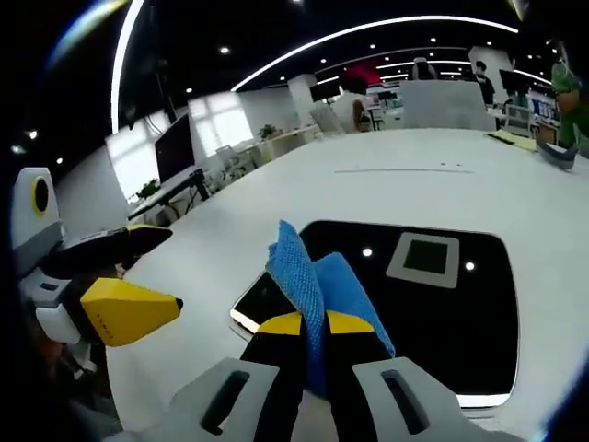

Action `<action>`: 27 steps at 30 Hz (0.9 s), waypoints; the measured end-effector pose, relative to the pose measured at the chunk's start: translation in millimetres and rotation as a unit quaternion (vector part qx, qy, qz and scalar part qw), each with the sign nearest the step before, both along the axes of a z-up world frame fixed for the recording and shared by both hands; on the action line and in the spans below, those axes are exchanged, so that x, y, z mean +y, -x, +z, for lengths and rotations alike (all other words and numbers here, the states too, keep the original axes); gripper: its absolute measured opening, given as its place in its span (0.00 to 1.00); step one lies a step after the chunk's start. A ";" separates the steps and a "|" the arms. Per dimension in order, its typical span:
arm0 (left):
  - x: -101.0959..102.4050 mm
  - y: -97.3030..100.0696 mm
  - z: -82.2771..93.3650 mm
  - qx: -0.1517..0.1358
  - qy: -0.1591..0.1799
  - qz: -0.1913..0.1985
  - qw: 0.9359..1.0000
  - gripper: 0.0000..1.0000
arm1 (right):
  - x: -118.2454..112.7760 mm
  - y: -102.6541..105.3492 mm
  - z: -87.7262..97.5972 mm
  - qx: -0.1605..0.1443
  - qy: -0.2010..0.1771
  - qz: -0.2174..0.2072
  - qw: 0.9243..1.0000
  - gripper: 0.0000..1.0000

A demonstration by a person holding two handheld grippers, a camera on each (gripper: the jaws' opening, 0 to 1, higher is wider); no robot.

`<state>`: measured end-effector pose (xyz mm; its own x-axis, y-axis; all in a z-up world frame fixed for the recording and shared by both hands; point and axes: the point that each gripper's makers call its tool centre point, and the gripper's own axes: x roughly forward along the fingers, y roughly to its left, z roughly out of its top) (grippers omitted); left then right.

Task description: Wipe the mirror surface with the cleaning cloth until all visible marks leave the cleaned area.

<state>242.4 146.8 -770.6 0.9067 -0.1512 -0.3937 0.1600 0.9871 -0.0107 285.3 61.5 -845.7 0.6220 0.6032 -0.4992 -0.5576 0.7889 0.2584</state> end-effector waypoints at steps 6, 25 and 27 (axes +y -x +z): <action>-0.1 -0.2 0.5 -0.001 -0.001 -0.001 1.000 0.76 | -6.6 3.1 1.8 -0.001 0.006 0.002 1.000 0.03; -5.1 0.4 -2.0 0.006 -0.005 -0.010 1.000 0.76 | -41.7 6.2 1.9 0.003 0.003 -0.022 1.000 0.03; -5.3 0.2 -1.9 0.005 -0.006 -0.011 1.000 0.76 | -43.8 9.0 3.9 0.002 0.003 -0.024 1.000 0.03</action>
